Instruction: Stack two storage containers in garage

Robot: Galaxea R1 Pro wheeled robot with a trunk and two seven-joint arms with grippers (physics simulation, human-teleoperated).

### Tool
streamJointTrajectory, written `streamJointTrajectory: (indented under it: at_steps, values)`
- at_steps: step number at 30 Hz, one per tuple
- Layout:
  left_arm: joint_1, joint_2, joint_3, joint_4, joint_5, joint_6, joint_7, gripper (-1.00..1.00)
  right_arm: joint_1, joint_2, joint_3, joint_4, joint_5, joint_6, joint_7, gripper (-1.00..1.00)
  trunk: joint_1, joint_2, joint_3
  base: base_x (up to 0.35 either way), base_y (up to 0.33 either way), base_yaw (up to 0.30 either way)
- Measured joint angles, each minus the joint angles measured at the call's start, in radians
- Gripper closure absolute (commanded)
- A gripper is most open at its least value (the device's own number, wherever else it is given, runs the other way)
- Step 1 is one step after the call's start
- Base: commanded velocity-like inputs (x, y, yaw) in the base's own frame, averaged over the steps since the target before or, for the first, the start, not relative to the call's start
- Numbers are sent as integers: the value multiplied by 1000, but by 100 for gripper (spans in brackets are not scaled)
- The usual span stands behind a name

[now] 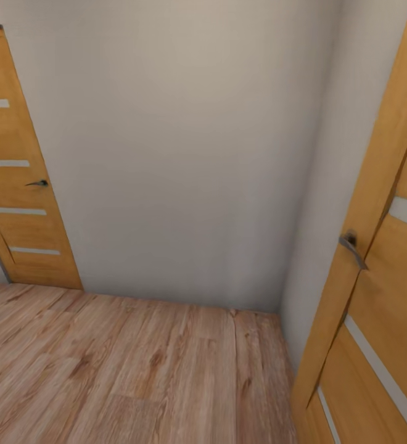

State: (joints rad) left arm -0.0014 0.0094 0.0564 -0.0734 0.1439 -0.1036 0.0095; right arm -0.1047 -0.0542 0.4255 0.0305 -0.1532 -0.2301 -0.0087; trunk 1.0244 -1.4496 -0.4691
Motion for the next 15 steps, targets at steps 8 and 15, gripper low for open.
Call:
streamJointTrajectory:
  at_steps: [8,15]
  values:
    - [0,0,0,0,0,1,0,-100,0,-1,0,0,0,-1,0,-100,0,0,0,321,0,0]
    - [0,0,0,1,0,1,0,-100,0,0,0,0,0,0,1,-100,0,0,0,321,0,0]
